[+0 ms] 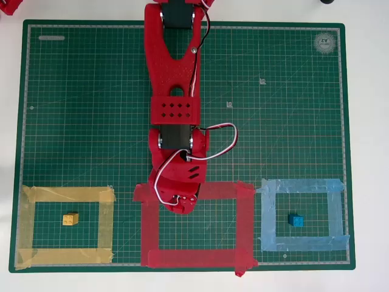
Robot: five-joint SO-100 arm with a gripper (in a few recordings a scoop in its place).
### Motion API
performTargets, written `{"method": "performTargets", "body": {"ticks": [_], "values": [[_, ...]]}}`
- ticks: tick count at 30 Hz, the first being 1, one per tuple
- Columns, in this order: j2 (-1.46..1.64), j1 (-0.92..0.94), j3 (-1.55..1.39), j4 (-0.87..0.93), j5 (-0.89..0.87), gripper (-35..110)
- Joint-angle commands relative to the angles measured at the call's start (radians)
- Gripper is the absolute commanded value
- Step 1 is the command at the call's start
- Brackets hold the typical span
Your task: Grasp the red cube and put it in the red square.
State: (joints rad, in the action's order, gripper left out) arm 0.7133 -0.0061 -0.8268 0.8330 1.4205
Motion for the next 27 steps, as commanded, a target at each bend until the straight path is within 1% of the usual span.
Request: {"method": "performTargets", "body": {"ticks": [1,15,16,20,21,27], "values": [[0.034,-0.023,0.077,0.035,0.051,-2],[0.015,-0.023,0.074,0.037,0.063,-1],[0.003,-0.021,0.087,0.054,0.06,-1],[-0.069,-0.026,0.262,0.244,0.055,-1],[-0.086,-0.029,0.305,0.268,0.049,-1],[-0.132,-0.029,0.423,0.278,0.023,-1]]}}
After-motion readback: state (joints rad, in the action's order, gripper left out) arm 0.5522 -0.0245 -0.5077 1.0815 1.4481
